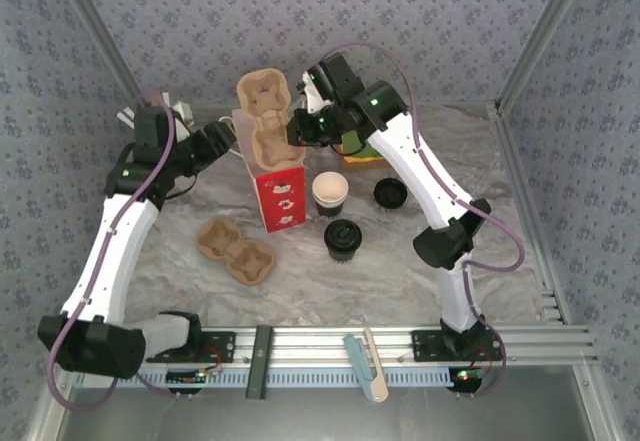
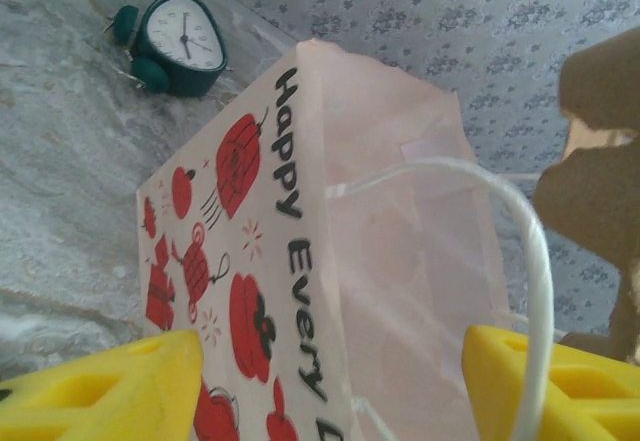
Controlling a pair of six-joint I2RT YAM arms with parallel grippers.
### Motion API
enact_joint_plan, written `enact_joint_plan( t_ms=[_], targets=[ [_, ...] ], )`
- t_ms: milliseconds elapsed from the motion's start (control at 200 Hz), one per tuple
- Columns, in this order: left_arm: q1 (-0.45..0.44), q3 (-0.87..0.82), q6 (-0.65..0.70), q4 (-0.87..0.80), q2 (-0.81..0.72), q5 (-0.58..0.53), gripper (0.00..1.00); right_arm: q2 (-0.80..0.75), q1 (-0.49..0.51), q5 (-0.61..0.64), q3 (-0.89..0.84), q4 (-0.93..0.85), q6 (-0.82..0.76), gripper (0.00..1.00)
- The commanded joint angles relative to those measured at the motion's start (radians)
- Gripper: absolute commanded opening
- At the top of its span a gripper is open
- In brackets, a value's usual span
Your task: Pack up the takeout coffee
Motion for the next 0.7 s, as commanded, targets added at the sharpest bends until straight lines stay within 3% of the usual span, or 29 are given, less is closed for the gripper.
enact_joint_plan(
  t_ms=[0,320,695],
  targets=[
    [0.011,0.057,0.020,0.055,0.027,0.056,0.62,0.018,-0.004,0.020,0.042,0.007,0.047,0.17],
    [0.011,0.041,0.001,0.136,0.048,0.146,0.09,0.048,0.000,0.020,0.055,0.060,0.086,0.16],
    [-0.073,-0.019,-0.066,0.145,-0.002,0.139,0.08,0.076,0.010,0.032,0.054,0.013,0.048,0.16]
  ],
)
